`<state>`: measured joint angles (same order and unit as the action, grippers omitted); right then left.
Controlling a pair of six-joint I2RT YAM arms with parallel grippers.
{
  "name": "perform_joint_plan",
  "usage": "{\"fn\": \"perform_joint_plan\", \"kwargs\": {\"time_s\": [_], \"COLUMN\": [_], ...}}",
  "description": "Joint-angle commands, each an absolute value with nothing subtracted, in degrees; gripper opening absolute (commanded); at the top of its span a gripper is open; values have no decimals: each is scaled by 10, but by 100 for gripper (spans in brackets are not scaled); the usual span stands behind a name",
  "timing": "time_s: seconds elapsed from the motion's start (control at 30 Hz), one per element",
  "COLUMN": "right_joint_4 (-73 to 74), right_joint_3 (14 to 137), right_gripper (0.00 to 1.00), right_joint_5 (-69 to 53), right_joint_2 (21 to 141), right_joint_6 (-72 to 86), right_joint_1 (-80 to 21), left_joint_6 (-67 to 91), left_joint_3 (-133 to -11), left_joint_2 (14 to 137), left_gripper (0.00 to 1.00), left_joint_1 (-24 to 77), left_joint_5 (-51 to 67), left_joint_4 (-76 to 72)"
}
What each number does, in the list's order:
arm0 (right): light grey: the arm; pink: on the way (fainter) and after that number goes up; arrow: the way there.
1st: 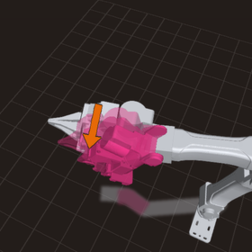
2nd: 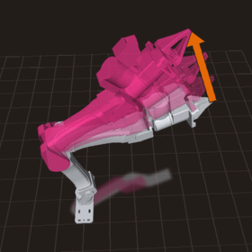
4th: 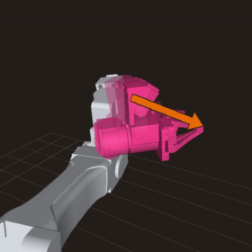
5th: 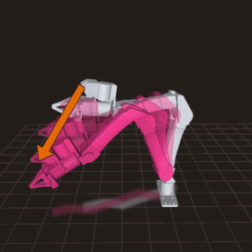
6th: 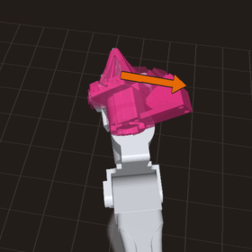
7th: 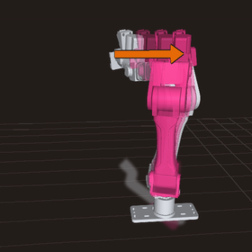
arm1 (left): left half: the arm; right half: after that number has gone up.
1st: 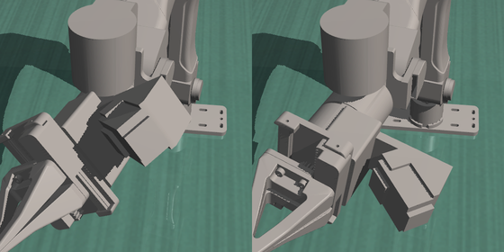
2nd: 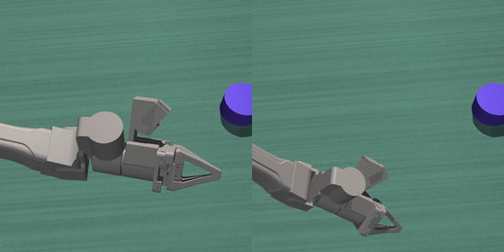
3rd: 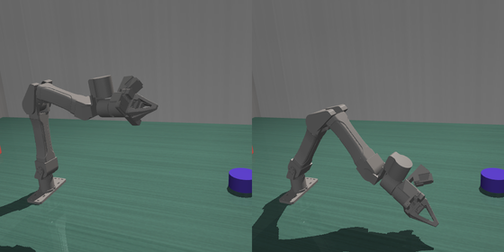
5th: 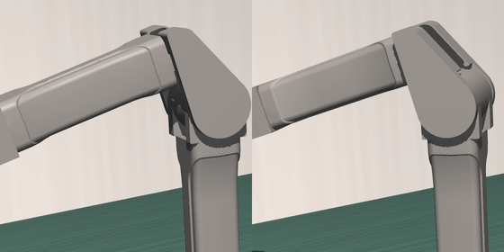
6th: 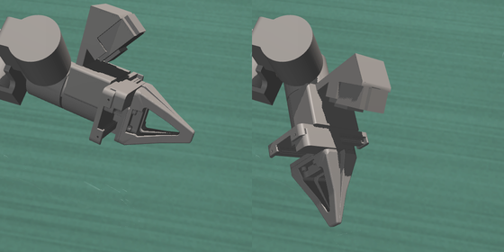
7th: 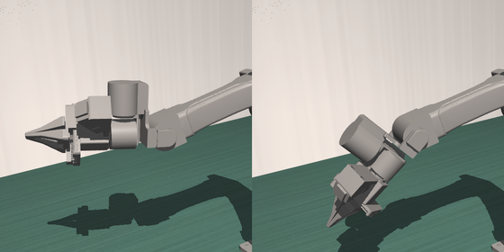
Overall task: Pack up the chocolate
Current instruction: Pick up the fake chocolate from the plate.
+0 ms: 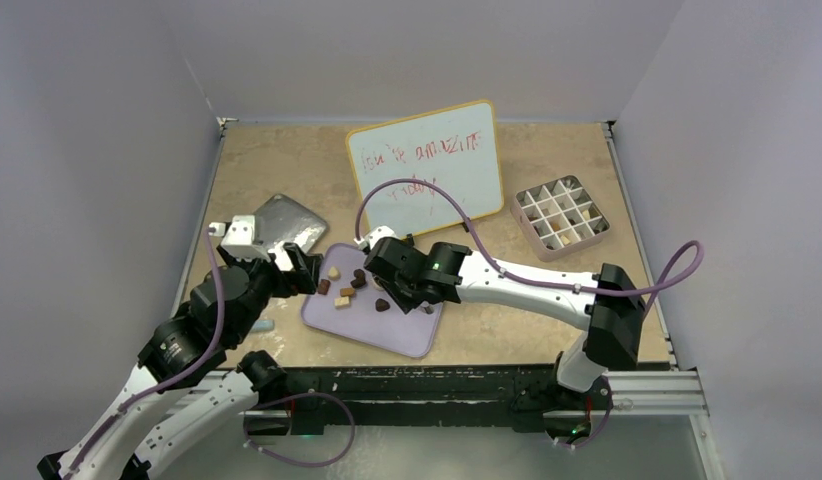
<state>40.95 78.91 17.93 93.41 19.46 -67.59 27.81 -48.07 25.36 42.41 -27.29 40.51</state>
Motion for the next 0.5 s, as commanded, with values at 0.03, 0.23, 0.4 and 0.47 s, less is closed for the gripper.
{"fn": "perform_joint_plan", "kwargs": {"time_s": [0.03, 0.23, 0.4, 0.47], "right_joint_4": [413, 402, 388, 383], "right_joint_3": [819, 823, 816, 813], "right_gripper": [37, 37, 37, 37], "right_joint_5": [223, 226, 213, 211], "right_joint_2": [944, 960, 964, 965], "right_joint_6": [167, 159, 156, 156], "right_joint_1": [-673, -665, -649, -645], "left_joint_6": [265, 262, 262, 262], "left_joint_3": [-476, -476, -476, -476], "left_joint_2": [247, 248, 248, 249], "left_gripper": [100, 100, 100, 100], "left_joint_1": [425, 425, 425, 425], "left_joint_5": [-283, -282, -280, -279], "left_joint_4": [398, 396, 397, 397]}}
